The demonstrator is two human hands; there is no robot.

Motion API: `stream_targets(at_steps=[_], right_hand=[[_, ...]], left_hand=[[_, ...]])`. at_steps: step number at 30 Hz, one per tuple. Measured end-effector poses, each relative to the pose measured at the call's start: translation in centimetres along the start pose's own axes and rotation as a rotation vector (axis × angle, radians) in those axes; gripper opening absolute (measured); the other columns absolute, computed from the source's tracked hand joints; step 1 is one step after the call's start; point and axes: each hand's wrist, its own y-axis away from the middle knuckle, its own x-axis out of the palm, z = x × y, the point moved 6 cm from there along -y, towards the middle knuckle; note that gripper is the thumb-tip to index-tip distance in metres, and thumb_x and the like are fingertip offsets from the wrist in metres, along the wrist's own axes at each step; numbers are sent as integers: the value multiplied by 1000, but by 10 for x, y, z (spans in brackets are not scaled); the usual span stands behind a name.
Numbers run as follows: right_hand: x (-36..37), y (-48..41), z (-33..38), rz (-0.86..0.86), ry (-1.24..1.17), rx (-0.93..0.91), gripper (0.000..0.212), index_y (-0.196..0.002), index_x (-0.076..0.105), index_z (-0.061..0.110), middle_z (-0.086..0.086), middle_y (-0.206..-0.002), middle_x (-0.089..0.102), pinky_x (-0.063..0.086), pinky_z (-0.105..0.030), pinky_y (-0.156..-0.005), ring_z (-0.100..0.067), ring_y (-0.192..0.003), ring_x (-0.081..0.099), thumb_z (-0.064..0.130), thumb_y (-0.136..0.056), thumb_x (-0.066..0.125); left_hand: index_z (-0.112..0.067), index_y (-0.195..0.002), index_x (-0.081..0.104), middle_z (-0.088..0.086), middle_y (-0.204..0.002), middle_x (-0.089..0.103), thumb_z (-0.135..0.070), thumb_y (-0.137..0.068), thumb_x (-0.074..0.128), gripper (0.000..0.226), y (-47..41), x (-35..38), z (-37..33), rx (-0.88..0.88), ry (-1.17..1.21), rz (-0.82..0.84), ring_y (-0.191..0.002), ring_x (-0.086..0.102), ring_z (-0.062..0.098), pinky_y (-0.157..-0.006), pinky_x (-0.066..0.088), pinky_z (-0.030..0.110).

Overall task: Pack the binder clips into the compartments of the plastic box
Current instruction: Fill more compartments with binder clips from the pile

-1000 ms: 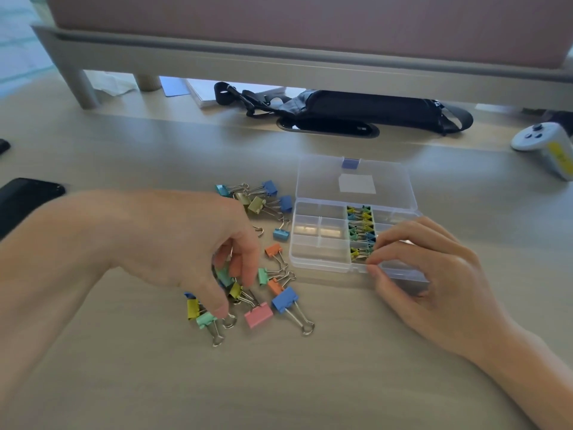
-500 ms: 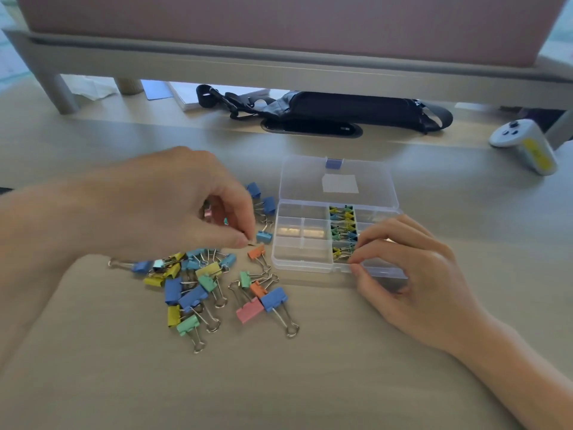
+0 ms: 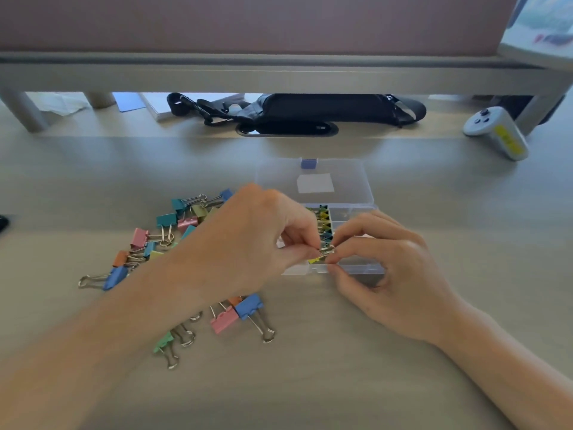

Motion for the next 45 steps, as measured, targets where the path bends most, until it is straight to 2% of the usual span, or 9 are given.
stream_targets(at_steps=[8, 12, 14, 18, 25, 30, 35, 40, 45], right_hand=[[-6, 0, -5, -24, -50, 76, 11, -81, 80, 15, 6, -97, 69, 51, -21, -82, -11, -92, 67, 7, -78, 86], [-12, 0, -5, -55, -72, 116, 11, -83, 77, 16, 7, -97, 70, 52, -21, -84, -10, -94, 68, 15, -79, 87], [-13, -1, -4, -64, -70, 115, 15, -87, 75, 15, 7, -96, 70, 53, -26, -83, -12, -94, 68, 13, -79, 88], [-8, -1, 0, -36, -35, 33, 15, -85, 76, 13, 7, -93, 73, 54, -35, -79, -16, -89, 68, 4, -79, 86], [-1, 2, 1, -1, 36, -50, 10, -90, 81, 13, 3, -95, 74, 54, -32, -77, -17, -86, 65, 4, -85, 80], [2, 2, 3, 22, 62, -65, 7, -91, 81, 14, 3, -96, 71, 52, -33, -76, -16, -86, 61, 13, -90, 75], [0, 3, 4, 29, 45, -67, 10, -96, 81, 12, 2, -99, 70, 51, -32, -79, -20, -90, 64, 15, -92, 72], [3, 2, 4, 24, 59, -47, 10, -92, 81, 10, 2, -97, 70, 50, -28, -80, -18, -88, 63, 10, -90, 71], [7, 2, 3, 37, 69, -30, 13, -94, 79, 9, 0, -99, 66, 49, -30, -82, -20, -91, 60, 11, -94, 66]], left_hand=[[-26, -85, 79, -17, -76, 72, -18, -88, 79, 8, 2, 4, -4, 91, -112, -23, -79, 66, 1, -74, 49, 9], [-27, -83, 75, -12, -77, 70, -26, -93, 67, 13, 0, 10, -11, 141, -251, -32, -75, 64, 9, -64, 56, 37], [-25, -83, 73, -8, -78, 68, -29, -95, 59, 20, 0, 13, -14, 142, -322, -28, -79, 63, 15, -62, 55, 40], [-25, -83, 72, -8, -79, 66, -22, -95, 66, 15, -2, 14, -15, 149, -379, -20, -82, 61, 15, -62, 53, 38], [-28, -93, 79, -10, -90, 68, -27, -96, 68, 11, 0, 15, -7, 146, -283, -7, -86, 60, 9, -69, 55, 36], [-39, -109, 78, -20, -100, 63, -32, -94, 70, 19, 6, 13, 5, 91, -154, 97, -93, 56, 0, -80, 44, 14], [-44, -114, 74, -21, -104, 56, -35, -94, 69, 22, 10, 13, 8, 121, -183, 152, -96, 57, 3, -80, 52, 32], [-38, -114, 76, -16, -110, 59, -33, -95, 68, 21, 11, 13, 10, 196, -247, 141, -98, 55, 4, -79, 53, 34], [-38, -120, 73, -15, -118, 56, -41, -100, 52, 29, 16, 10, 12, 224, -339, 191, -101, 53, 7, -80, 51, 33]])
